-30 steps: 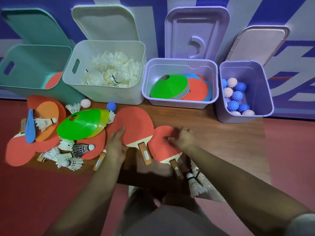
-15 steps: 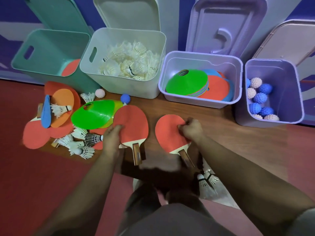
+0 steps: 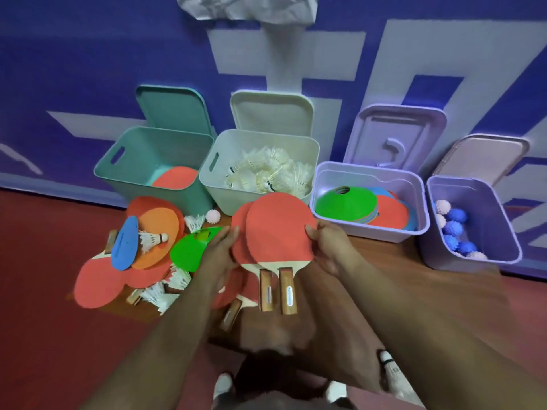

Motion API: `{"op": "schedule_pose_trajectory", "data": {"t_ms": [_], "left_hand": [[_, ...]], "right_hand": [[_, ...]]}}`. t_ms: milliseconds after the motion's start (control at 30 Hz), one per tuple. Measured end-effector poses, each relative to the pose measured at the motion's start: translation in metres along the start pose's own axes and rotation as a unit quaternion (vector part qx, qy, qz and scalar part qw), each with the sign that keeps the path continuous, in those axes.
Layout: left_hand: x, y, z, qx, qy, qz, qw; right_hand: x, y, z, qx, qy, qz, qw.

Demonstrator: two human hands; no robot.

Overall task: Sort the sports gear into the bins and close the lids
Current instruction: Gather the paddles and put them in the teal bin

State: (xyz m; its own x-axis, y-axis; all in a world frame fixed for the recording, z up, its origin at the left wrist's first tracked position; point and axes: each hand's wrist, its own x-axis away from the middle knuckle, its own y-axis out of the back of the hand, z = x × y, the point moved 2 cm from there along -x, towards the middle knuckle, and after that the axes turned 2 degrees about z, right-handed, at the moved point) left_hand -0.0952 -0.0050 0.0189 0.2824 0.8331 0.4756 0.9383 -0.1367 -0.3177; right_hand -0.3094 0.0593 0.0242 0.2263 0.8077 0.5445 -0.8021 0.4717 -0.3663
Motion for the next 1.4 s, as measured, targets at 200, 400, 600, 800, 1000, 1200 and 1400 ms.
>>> {"op": "schedule_pose_trajectory", "data": {"t_ms": [200,400,600,800,1000,1200,1400], "left_hand": [[-0.014,0.042,-0.071,0.034,-0.022,0.074,0.996],[-0.017,0.087,-0.133,0.044,-0.05,0.136,0.988],[-0.015,0.101,-0.171,0.049,-0.097,0.108,0.988],[-0.034,0.097,-0.193,0.123,-0.111,0.072,0.984],[-0.049,0.115,-0.215,0.05,-0.091,0.053,0.993],[-0.081,0.164,-0.254,-0.129,-0.067,0.027,0.989],[-0.127,0.193,-0.279,-0.213,-0.07,0.007,0.975]], "right_hand": [[-0.001,-0.102,0.013,0.068,0.112,-0.09,0.987],[0.01,-0.189,0.021,0.291,0.216,-0.216,0.907],[0.02,-0.235,0.035,0.293,0.208,-0.164,0.919],[0.009,-0.25,0.048,0.352,0.157,-0.101,0.917],[-0.013,-0.263,0.059,0.283,0.129,-0.029,0.95],[-0.042,-0.274,0.059,0.303,0.1,0.024,0.947],[-0.086,-0.317,0.065,0.421,0.107,0.041,0.9]]}}
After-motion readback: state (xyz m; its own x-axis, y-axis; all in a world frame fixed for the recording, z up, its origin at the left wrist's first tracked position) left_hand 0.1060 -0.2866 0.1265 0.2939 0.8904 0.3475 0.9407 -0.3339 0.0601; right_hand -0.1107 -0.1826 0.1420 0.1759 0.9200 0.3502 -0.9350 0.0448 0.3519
